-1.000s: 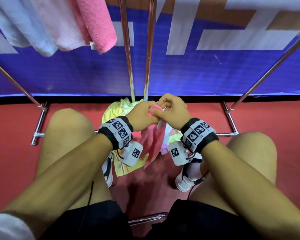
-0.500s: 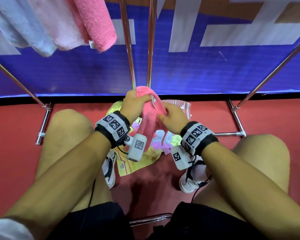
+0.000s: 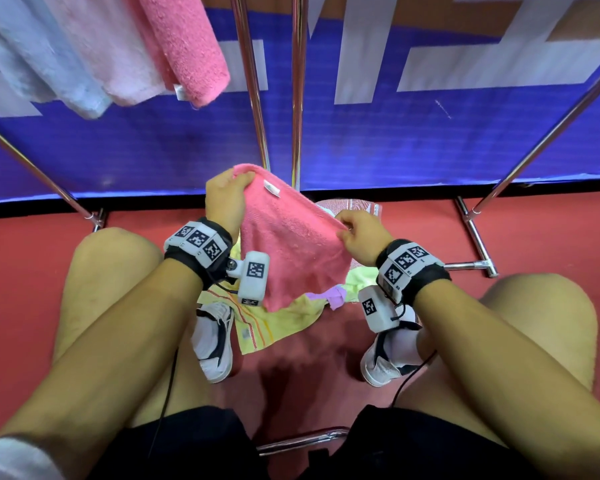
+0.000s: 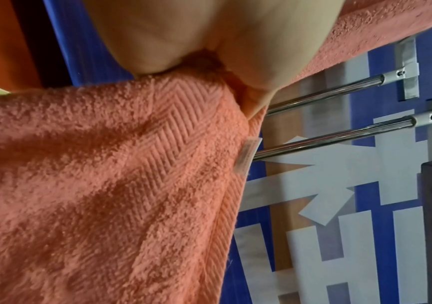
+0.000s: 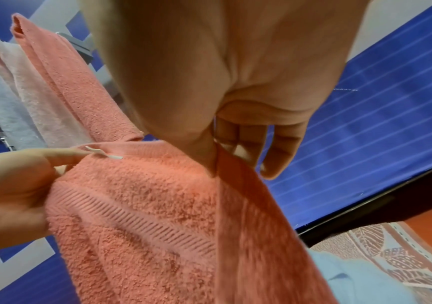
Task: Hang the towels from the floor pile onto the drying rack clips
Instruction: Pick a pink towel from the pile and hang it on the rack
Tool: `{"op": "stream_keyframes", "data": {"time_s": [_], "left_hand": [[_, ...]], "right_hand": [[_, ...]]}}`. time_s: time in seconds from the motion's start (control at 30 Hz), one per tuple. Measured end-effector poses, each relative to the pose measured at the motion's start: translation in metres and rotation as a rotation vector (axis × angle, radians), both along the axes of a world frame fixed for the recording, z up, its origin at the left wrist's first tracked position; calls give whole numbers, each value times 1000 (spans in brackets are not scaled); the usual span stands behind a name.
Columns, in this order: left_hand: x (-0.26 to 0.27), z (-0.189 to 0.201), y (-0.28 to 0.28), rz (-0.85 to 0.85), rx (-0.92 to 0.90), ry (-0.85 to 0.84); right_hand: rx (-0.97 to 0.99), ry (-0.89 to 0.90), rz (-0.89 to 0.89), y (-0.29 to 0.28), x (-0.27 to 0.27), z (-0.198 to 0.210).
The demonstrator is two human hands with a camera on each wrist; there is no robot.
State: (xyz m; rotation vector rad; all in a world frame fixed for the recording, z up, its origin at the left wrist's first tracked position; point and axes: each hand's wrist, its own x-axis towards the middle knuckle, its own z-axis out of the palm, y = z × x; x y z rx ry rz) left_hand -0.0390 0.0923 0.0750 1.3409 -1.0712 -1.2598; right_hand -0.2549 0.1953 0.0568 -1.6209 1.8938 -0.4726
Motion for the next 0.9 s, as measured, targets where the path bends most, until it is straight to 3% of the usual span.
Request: {"op": "stream_keyframes", "data": {"time_s": [0.27, 0.4, 0.5, 0.63, 0.8, 0.9], "left_hand": [[15, 1, -10, 172, -1, -1], [23, -2, -17, 268, 43, -74], [28, -7, -21, 261, 74, -192], [25, -5, -20, 60, 119, -335], [6, 3, 2, -52, 210, -38], [-8, 4, 13, -151, 178, 31]], "right_hand": [[158, 190, -78, 8, -17, 4], [145, 154, -133, 7, -22, 7], [76, 53, -170, 5, -21, 11], [29, -134, -187, 4, -17, 19], [-103, -385, -301, -5, -9, 14], [-117, -553, -315, -9, 0, 20]]}}
